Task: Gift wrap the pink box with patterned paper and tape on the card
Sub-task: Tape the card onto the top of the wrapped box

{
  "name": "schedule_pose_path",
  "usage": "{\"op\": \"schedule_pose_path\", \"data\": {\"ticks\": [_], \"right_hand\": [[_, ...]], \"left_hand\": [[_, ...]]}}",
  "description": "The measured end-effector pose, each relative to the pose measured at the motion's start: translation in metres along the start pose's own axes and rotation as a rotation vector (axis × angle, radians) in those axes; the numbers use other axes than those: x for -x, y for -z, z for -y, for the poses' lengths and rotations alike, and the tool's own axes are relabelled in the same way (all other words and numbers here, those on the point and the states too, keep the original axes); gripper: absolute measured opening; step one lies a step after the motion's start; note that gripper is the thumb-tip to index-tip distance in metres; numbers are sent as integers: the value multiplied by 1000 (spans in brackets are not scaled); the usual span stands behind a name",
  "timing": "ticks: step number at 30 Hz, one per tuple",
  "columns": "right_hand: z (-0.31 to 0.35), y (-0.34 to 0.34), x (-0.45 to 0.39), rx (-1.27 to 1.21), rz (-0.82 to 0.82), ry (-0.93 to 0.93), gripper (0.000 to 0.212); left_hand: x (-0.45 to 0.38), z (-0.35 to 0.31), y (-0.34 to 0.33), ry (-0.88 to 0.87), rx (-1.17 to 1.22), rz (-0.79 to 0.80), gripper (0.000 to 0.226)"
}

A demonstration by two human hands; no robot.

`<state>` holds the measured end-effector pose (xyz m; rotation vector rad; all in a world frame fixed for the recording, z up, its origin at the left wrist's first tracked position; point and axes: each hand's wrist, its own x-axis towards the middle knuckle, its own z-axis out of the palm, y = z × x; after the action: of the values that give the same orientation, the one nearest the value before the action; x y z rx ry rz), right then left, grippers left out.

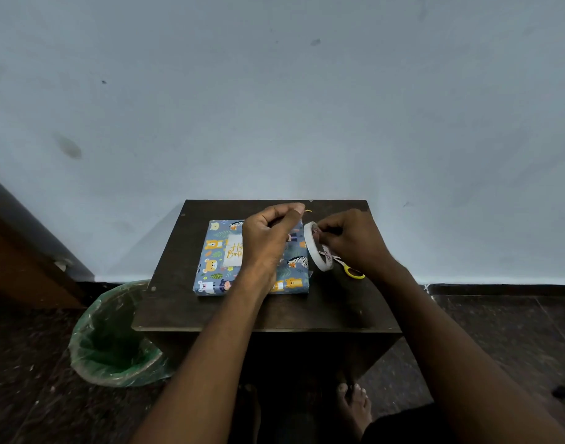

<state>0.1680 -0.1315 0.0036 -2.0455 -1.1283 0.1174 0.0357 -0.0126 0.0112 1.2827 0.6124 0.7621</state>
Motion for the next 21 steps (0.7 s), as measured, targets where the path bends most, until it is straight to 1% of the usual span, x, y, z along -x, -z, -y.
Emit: {"op": "schedule_pose_path", "data": {"ticks": [2,5,7,9,12,18,21], "right_hand": [[-4,1,-1,5,17,-59,16],[-6,3,1,1,33,-123,11],[-7,5,3,-19,43,-155,7],[-8,8,4,-33,48,-180,6],[-9,10,4,-40,64,-202,6],[-8,9,5,-35,122,-217,5],[-6,12,6,-36,152,-242,8]], "left_hand": [[-1,-1,1,4,20,16,10],[-1,-3,3,40,-48,146,12],[-1,-4,5,72,-69,255,24],[0,-7,5,91,-71,320,33],[4,-9,3,88,-100,326,35],[4,-4,1,34,-157,276,30],[5,-2,1,20,-177,271,28]]}}
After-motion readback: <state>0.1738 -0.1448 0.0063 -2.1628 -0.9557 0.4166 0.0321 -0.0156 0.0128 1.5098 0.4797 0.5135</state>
